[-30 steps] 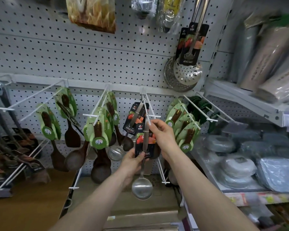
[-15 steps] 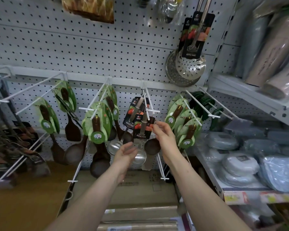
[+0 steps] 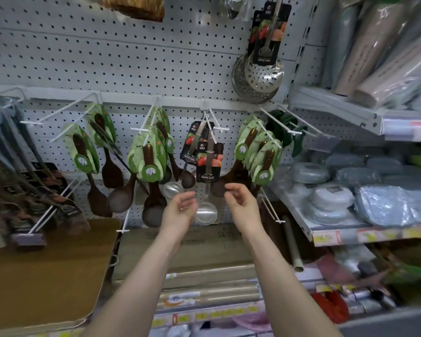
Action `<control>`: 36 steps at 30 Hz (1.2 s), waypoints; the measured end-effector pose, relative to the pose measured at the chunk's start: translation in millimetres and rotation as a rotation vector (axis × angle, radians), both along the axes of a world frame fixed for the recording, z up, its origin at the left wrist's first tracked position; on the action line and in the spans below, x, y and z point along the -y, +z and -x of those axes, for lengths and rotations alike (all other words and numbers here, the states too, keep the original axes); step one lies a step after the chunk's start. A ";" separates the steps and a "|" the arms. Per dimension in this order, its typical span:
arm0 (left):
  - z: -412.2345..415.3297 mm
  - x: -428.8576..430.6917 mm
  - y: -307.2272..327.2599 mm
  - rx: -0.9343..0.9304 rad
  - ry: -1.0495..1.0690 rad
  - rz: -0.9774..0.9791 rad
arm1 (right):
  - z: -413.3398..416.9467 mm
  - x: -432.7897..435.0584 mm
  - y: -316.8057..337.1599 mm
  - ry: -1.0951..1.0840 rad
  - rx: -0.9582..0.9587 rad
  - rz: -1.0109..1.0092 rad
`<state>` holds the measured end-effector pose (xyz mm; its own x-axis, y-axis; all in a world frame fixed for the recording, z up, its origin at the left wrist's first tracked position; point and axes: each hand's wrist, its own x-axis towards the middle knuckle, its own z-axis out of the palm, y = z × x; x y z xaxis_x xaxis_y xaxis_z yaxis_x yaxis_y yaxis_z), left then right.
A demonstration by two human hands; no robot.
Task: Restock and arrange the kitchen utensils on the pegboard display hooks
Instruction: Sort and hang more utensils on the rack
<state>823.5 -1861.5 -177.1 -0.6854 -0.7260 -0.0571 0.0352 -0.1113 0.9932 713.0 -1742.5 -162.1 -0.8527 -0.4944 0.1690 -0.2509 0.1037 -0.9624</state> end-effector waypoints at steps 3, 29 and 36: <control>-10.0 -10.4 2.0 0.005 0.004 0.086 | -12.1 -13.7 -3.0 -0.027 -0.059 -0.020; 88.9 -84.8 38.6 -0.063 -0.049 0.268 | 79.8 -103.2 22.3 -0.079 -0.195 0.046; 124.9 -92.1 24.0 -0.046 0.049 0.269 | 129.1 -99.2 13.4 0.005 -0.180 0.001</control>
<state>698.6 -1769.4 -153.1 -0.6463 -0.7433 0.1726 0.0794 0.1595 0.9840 584.0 -1643.4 -148.8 -0.8062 -0.4980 0.3195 -0.4200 0.1013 -0.9019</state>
